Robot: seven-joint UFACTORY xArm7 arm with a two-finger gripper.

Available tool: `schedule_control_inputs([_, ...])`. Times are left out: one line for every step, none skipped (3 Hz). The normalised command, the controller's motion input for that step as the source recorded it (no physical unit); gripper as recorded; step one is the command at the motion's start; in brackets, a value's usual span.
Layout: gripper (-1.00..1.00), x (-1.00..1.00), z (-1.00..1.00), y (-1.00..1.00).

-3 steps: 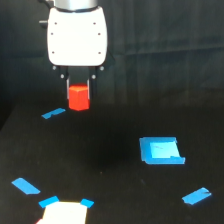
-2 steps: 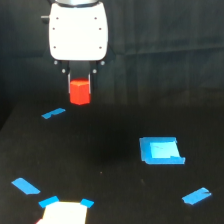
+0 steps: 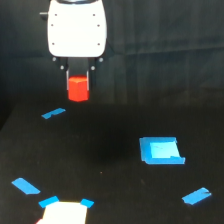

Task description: Pick up the red object from the table

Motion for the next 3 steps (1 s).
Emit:
schedule_control_inputs([-0.57, 0.03, 0.04, 0.44])
schedule_control_inputs([-1.0, 0.35, 0.5, 0.23])
schedule_control_inputs([-1.0, -0.07, 0.4, 0.4])
